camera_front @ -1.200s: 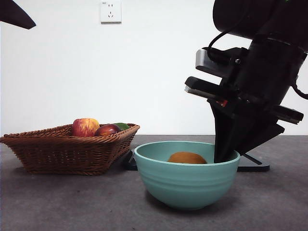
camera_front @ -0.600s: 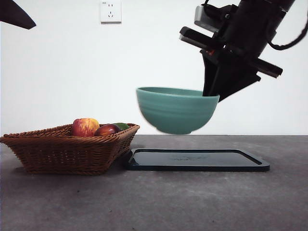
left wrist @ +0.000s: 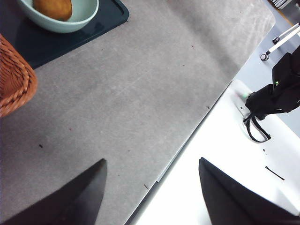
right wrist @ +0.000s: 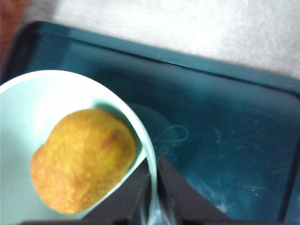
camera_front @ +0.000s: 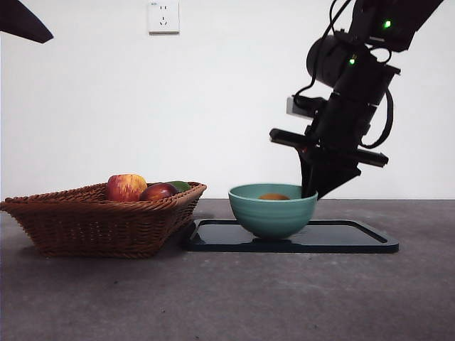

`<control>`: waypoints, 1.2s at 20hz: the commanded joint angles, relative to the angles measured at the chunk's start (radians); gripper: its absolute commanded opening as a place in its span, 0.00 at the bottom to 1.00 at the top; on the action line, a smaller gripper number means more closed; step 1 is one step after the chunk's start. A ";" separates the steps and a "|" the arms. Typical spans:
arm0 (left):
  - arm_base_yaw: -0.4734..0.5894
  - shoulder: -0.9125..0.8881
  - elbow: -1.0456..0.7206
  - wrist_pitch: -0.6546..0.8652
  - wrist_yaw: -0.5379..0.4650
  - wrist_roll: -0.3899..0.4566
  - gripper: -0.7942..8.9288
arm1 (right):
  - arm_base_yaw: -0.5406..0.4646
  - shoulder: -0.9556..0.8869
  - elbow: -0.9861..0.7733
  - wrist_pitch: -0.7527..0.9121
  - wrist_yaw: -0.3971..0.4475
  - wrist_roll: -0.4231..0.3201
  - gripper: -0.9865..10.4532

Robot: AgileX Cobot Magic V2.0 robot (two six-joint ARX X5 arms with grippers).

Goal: Pick up the wifruite, put it on the bowl, pick up the plate, put it on desk

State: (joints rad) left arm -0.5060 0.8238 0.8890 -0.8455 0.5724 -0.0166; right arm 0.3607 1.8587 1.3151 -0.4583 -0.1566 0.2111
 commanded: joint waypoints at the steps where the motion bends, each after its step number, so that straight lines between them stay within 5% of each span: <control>1: -0.005 0.006 0.006 0.005 0.003 0.009 0.40 | 0.000 0.033 0.026 0.010 -0.003 -0.010 0.09; 5: -0.005 0.006 0.006 0.005 0.003 0.009 0.40 | -0.002 0.043 0.026 0.002 -0.021 -0.010 0.10; 8: -0.005 0.006 0.006 0.005 0.003 0.009 0.40 | -0.002 0.035 0.027 -0.012 -0.026 -0.005 0.24; 11: -0.005 0.006 0.006 0.004 0.003 0.008 0.40 | -0.002 -0.014 0.028 -0.028 -0.025 -0.005 0.24; 24: -0.005 0.006 0.006 0.006 0.003 0.009 0.40 | 0.075 -0.687 -0.042 -0.354 -0.026 -0.044 0.24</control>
State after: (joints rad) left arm -0.5060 0.8238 0.8890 -0.8459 0.5724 -0.0166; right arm 0.4316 1.1614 1.2697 -0.8066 -0.1829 0.1795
